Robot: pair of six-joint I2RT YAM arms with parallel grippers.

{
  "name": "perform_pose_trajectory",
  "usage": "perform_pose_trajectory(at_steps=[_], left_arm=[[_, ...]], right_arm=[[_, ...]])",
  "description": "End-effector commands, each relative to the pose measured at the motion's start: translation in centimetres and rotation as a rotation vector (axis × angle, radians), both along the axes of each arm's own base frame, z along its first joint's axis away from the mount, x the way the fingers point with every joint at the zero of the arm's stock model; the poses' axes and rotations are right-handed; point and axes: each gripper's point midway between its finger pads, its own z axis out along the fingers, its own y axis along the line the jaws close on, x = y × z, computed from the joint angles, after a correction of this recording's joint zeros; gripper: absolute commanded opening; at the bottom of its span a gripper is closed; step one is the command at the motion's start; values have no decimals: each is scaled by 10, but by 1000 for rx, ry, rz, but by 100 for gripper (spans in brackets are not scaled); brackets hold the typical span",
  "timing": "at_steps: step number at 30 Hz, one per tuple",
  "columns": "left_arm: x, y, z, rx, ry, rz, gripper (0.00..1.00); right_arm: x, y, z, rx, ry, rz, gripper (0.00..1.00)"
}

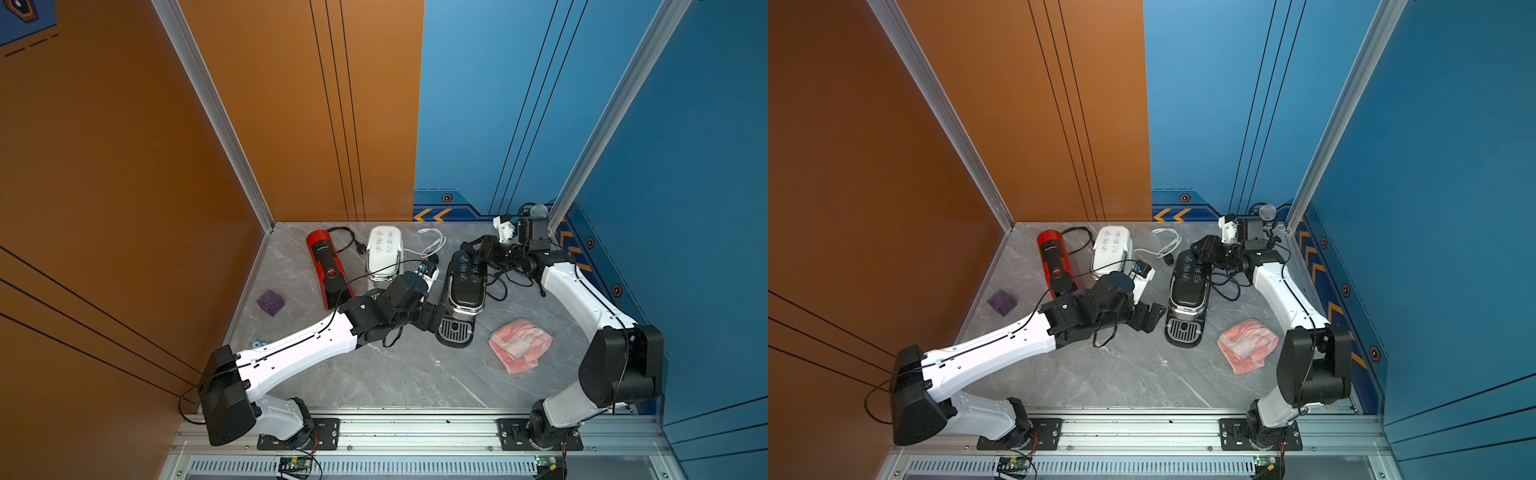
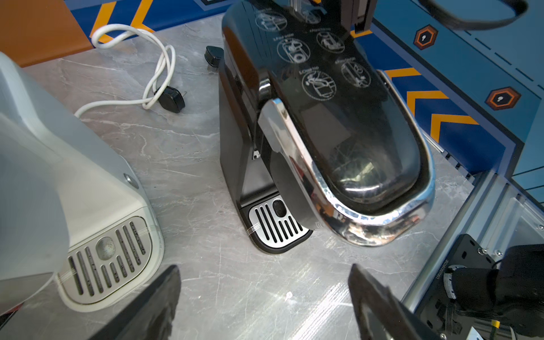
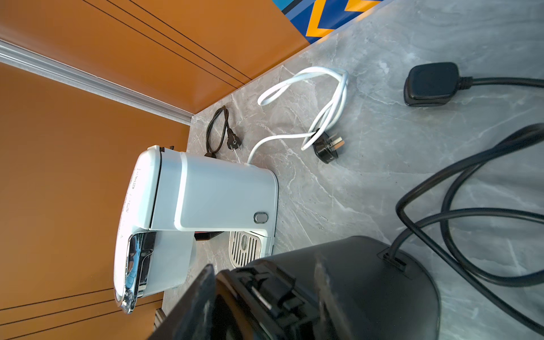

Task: Wipe the surface of a coffee machine
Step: Move the coffee machine to the center of the board, then pick up the cleaning item at the center of the board.

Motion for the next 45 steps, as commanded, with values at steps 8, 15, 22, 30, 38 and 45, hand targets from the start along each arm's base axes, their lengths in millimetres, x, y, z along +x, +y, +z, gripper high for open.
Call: perform_pose_trajectory(at_steps=[8,15,22,30,38,45], left_arm=[[-9,21,8,-17,-26,41,91],[-11,27,16,-29,-49,39,92],[-10,32,22,-30,-68,37,98],[-6,30,35,-38,-76,15,98],[-3,14,46,-57,-73,-32,99],[-3,14,32,-61,-24,-5,99]], right_arm=[[-43,-10,-58,-85,247,-55,57],[-44,-18,-51,-139,250,-71,58],[-43,-27,-38,-182,235,-103,61],[-41,-64,6,-270,176,-225,66],[-82,-145,27,-493,197,-511,65],[-148,-183,-25,-622,329,-641,62]])
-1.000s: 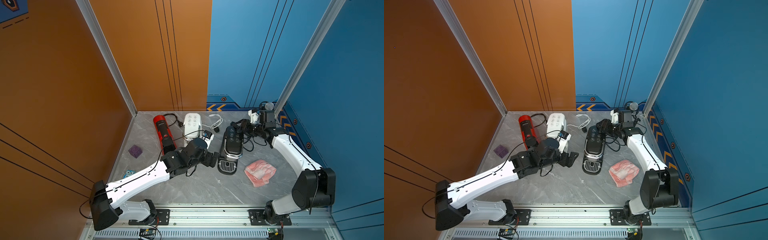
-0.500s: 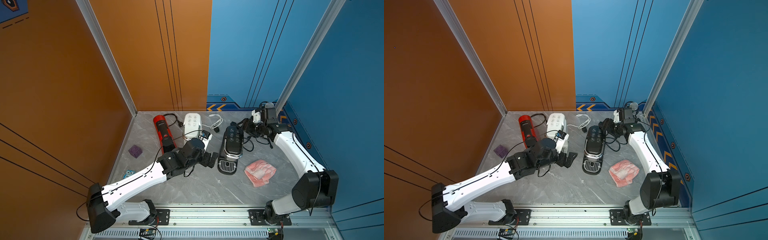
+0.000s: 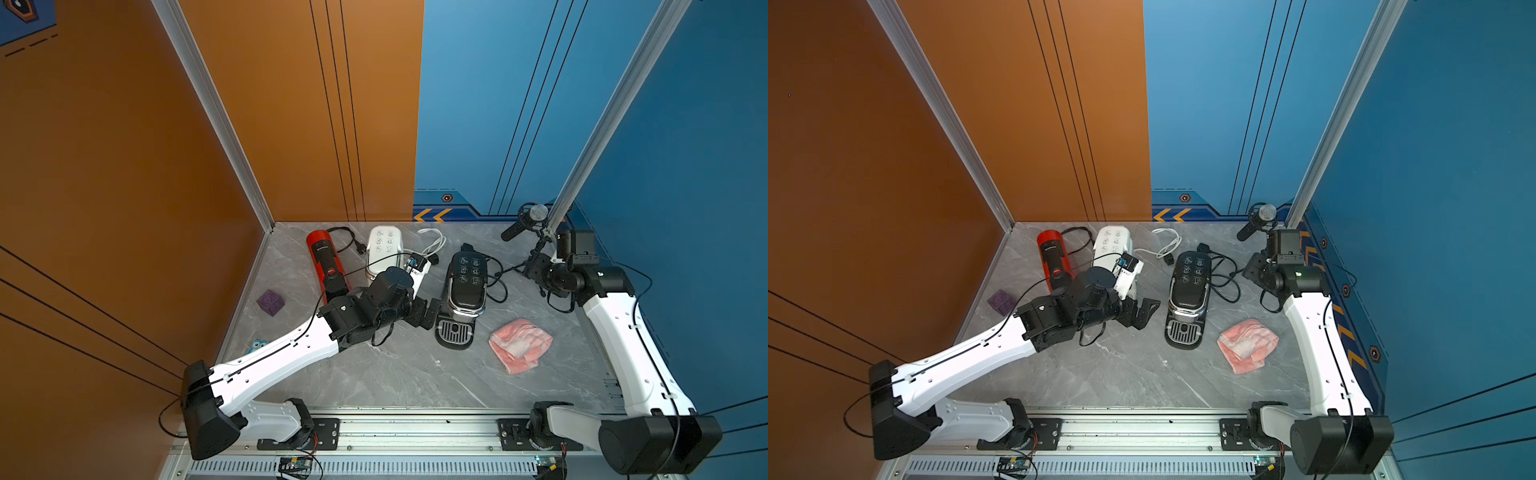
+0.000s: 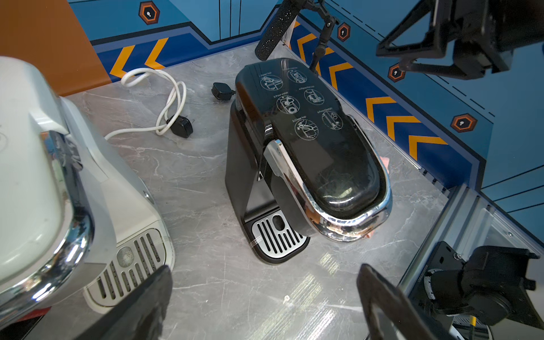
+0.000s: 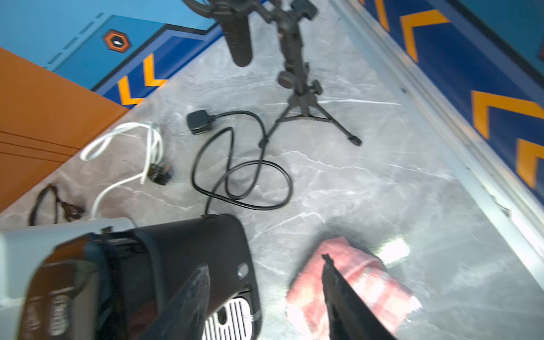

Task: Wipe the surface of a coffee machine
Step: Pick up the cleaning item at the center of the board.

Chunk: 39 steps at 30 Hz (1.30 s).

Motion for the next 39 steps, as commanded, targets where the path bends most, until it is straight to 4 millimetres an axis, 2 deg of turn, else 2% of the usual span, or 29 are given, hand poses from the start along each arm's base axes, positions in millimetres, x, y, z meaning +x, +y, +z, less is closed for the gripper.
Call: perform_pose_trajectory(at_steps=[1,6,10,12,17,20,24,27,31,34,35,37,39], left_arm=[[-2,0,-4,-13,36,4,99],[-8,1,-13,-20,71,-1,99],[-10,1,-18,-22,88,-2,99],[-10,0,-21,-18,96,-8,99],[-9,2,-23,-14,100,-5,99],[-9,2,-23,-18,103,-11,99],[-9,3,-19,-32,103,-13,99],[-8,7,-21,-29,106,-3,99],[-8,7,-23,-33,120,-3,99],[-6,5,-24,-33,124,-3,99],[-6,5,-25,-30,125,-4,99],[-5,5,-27,-25,127,0,99],[-3,4,-28,-24,130,1,99]], right_arm=[[-43,-26,-48,-54,170,-115,64],[-78,-16,-111,141,288,-152,75],[-88,-6,-150,252,343,-151,83],[-89,2,-163,307,354,-143,85],[-82,9,-176,384,325,-162,88],[-85,4,-186,370,349,-210,89],[-93,-15,-200,287,378,-317,89],[-90,-18,-207,285,382,-339,86],[-88,-19,-218,279,432,-343,78],[-88,-21,-228,276,452,-351,68],[-85,-20,-228,280,446,-345,61],[-86,-23,-228,262,438,-351,54],[-86,-27,-225,244,417,-351,44]])
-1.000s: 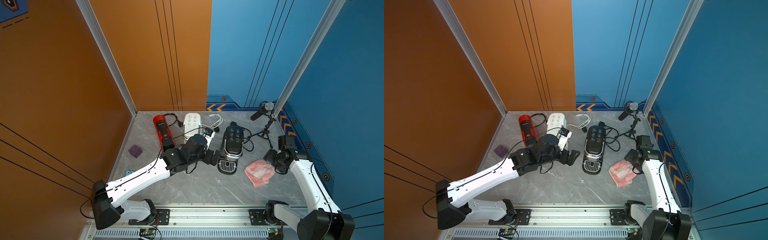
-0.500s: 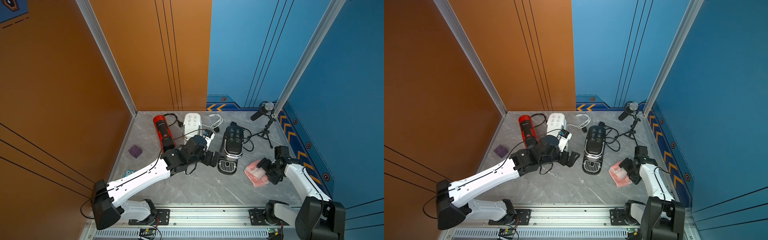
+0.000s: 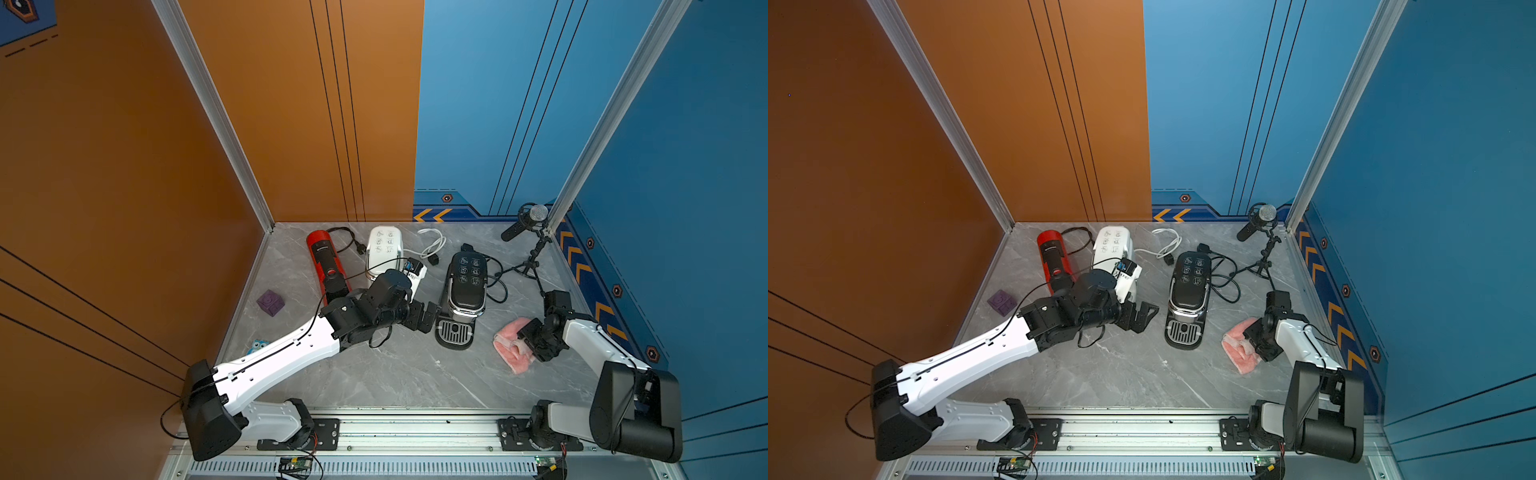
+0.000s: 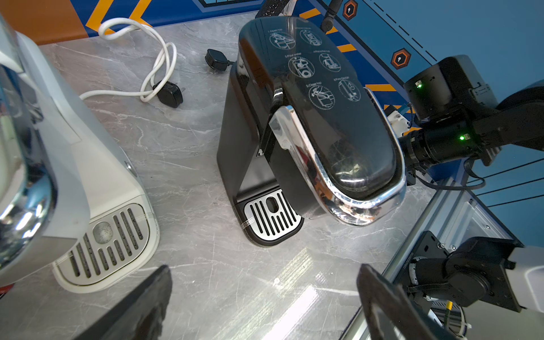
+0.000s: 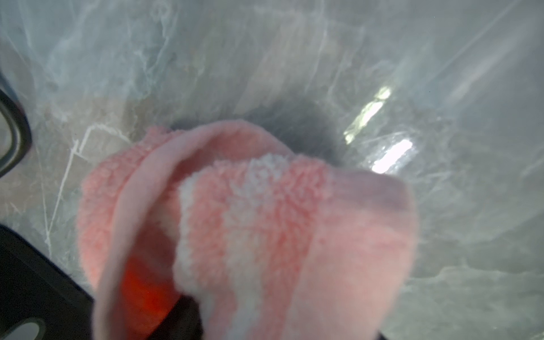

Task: Wipe the surface of a coffee machine
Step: Pick up the cleaning item at the center of the board.

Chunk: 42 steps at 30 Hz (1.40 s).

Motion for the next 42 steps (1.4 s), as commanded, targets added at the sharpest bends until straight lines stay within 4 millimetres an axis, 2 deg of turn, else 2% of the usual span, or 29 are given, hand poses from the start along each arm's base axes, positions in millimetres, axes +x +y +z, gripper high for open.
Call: perform_pose_trajectory(at_steps=[1,8,9,13,19,24,27,30,34,37,42], left_arm=[[2,0,-5,0,24,-2,99],[3,-5,-7,3,34,-10,99],[3,-5,-6,2,31,-7,99],[4,-3,-5,1,25,-2,99],[5,-2,-4,0,23,3,99],[6,-5,2,-10,19,2,100],[7,-4,2,-7,14,7,100],[9,-4,2,-4,12,11,100],[11,-8,7,-21,19,11,100],[13,-12,8,-33,32,18,100],[16,-13,10,-42,36,44,100]], right_arm=[[-9,-11,-10,-61,23,-12,40],[1,-7,0,-45,-20,61,2],[2,-6,4,-44,-31,71,0],[2,-4,24,-56,-84,96,0],[0,-3,72,-100,-211,119,0],[3,5,98,-74,-287,149,0],[11,11,127,-59,-371,174,0],[17,17,170,-65,-476,211,0],[22,38,237,-29,-630,289,0],[28,70,274,42,-722,386,0],[37,139,296,30,-761,614,0]])
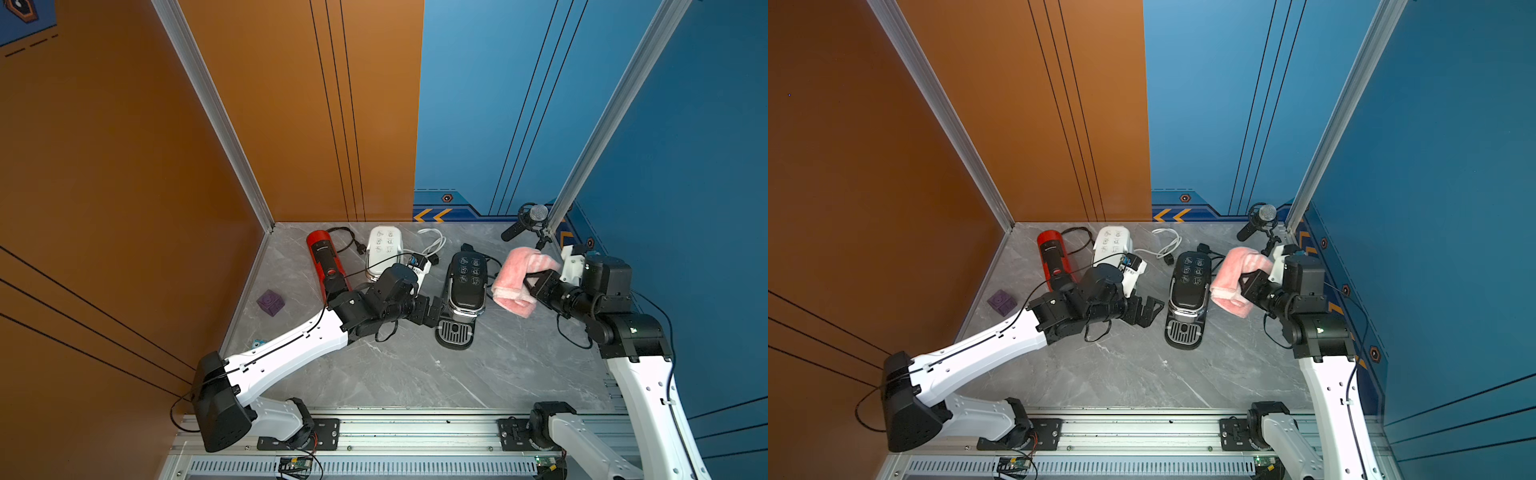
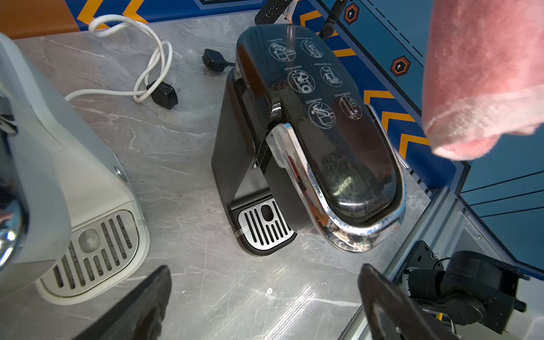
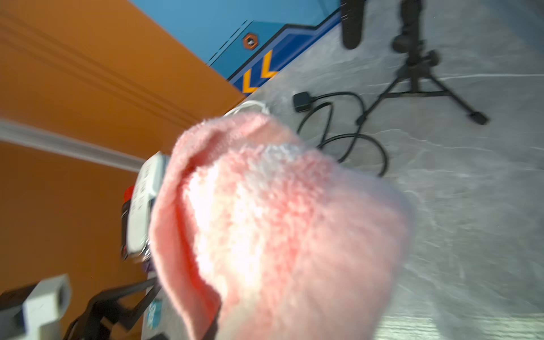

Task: Wipe the surface of a coffee machine
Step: Pick up the cleaning item at the center of the board, then wipe the dirt from the surface of the coffee machine.

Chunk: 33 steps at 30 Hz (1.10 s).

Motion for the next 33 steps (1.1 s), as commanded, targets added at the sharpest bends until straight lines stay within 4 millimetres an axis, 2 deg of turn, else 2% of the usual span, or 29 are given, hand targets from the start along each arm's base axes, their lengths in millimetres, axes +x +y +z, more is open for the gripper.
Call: perform_pose_trajectory(at_steps=[1,4,8,11,14,23,27,30,33], left_arm=[[5,1,11,-26,-2,34,100],[5,0,10,-29,6,40,100],[3,-3,5,-20,13,42,100],[4,-2,2,-11,14,58,100],[4,-2,-1,-8,18,68,100],[4,-6,-1,-8,19,74,100],[4,-7,3,-14,12,73,100],[4,-8,6,-18,6,70,100],[5,-7,8,-15,-2,72,99]], right_arm=[[6,33,5,-39,-9,84,0],[16,58,-4,-60,9,146,0],[30,64,-26,-128,45,150,0],[41,62,-41,-181,70,141,0],[54,59,-47,-227,72,124,0],[115,37,-66,-313,79,29,0],[139,31,-82,-300,117,13,0],[142,30,-89,-300,137,16,0],[127,23,-91,-305,138,8,0]])
